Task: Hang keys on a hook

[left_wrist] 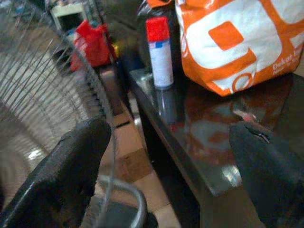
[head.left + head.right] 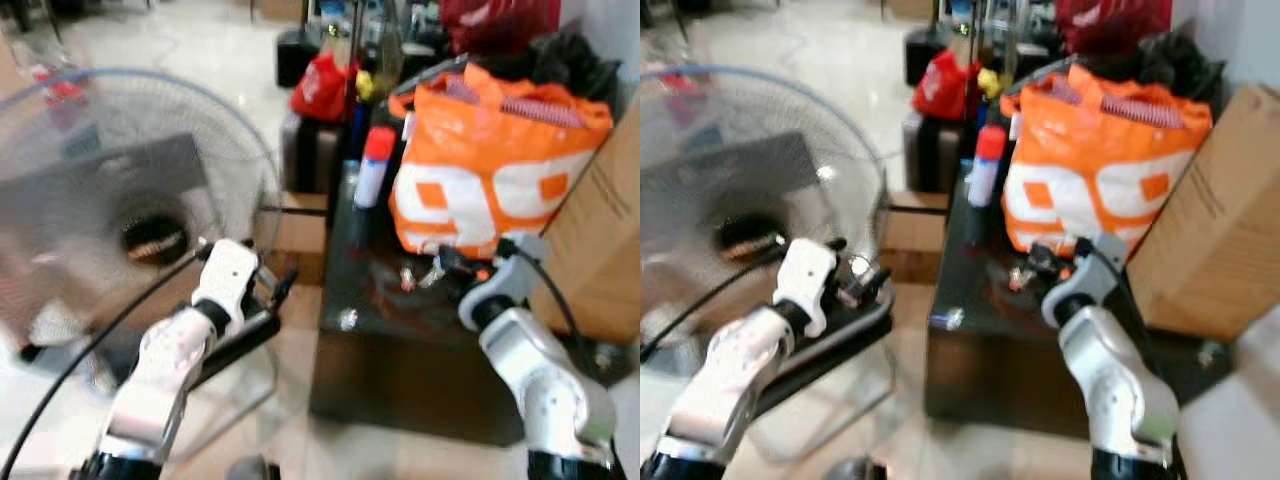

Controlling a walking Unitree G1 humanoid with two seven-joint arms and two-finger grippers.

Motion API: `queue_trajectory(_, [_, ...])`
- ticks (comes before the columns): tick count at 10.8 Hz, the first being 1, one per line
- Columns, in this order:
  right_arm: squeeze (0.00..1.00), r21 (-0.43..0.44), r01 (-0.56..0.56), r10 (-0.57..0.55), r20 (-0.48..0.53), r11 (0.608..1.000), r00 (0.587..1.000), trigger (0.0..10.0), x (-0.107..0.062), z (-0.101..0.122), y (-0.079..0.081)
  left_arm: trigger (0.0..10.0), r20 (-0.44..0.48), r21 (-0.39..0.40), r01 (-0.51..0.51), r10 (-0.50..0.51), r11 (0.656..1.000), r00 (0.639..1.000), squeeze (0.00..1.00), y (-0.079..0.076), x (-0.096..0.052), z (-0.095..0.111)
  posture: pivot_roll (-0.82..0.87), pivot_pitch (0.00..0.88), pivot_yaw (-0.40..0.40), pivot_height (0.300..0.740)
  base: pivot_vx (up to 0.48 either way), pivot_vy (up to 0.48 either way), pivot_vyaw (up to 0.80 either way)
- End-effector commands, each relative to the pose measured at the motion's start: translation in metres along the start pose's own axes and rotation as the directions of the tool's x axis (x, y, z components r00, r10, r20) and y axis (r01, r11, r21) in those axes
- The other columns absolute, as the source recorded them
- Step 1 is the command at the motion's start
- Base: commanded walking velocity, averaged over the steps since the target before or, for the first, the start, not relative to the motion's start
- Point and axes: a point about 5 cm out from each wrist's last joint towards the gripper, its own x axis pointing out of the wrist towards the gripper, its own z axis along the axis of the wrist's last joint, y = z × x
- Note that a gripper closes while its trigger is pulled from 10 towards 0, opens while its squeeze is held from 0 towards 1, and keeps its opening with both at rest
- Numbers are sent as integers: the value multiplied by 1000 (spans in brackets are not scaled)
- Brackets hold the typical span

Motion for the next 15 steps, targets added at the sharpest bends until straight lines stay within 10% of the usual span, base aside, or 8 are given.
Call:
queue_trajectory(1, [0, 7, 19, -19, 20, 1000, 1000, 10000, -1, 6, -4, 10000, 0, 4, 7, -7, 1000, 1000, 608, -3, 2, 0, 4, 0, -30, 740, -240, 0, 0])
queue_trajectory(15, [0, 25, 103, -105, 99, 994, 990, 10000, -9, 30, -28, 10000, 19, -1, 22, -22, 1000, 1000, 612, -4, 14, 2, -44, 0, -2, 740, -154, 0, 0])
